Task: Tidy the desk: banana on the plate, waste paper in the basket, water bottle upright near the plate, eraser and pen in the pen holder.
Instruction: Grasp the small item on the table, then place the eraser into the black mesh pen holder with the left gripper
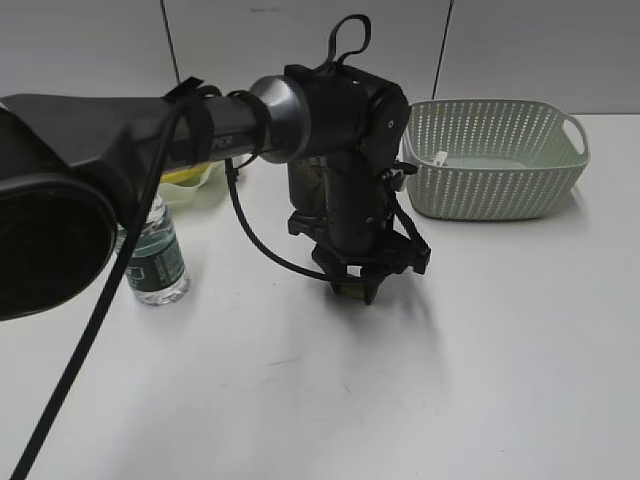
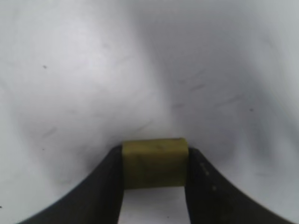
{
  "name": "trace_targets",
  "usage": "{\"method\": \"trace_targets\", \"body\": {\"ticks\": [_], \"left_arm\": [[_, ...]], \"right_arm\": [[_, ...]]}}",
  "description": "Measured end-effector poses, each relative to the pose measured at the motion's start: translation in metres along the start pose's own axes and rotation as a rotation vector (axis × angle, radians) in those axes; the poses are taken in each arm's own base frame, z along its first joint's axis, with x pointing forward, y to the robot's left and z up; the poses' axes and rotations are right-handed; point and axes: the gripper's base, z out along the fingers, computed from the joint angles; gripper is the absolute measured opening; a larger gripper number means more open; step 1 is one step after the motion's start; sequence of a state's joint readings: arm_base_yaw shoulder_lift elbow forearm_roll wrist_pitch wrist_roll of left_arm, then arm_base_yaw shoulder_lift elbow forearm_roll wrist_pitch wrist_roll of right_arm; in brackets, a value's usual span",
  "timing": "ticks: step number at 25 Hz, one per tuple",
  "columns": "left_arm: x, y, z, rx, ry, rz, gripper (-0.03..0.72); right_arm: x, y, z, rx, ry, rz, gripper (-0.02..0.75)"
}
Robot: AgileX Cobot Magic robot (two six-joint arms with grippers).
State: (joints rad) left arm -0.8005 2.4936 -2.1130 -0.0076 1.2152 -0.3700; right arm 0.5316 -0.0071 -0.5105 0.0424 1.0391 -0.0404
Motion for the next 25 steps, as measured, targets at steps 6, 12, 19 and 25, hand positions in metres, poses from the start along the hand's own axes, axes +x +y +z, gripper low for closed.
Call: {"method": "trace_targets", "body": {"ticks": [6,12,19,25], "left_arm": [[-0.001,0.001,-0.013,-0.006,-0.028,0.006,0.283],[0.001,0.002,-0.085,0.035,-0.167,0.01,0.283],[-0.004,0.037,-0.158,-0.074,-0.419,0.011,0.283],[-0.029,0.078,-0.16,-0.025,-0.552,-0.076,0.283]], "right_arm": [[0.0,0.0,0.0,0.0,0.0,0.0,0.564],[0.0,0.0,0.0,0.0,0.0,0.001,0.563],[0.0,0.0,0.0,0.0,0.0,0.001,0.563],[0.0,0.0,0.0,0.0,0.0,0.001,0.563]]}}
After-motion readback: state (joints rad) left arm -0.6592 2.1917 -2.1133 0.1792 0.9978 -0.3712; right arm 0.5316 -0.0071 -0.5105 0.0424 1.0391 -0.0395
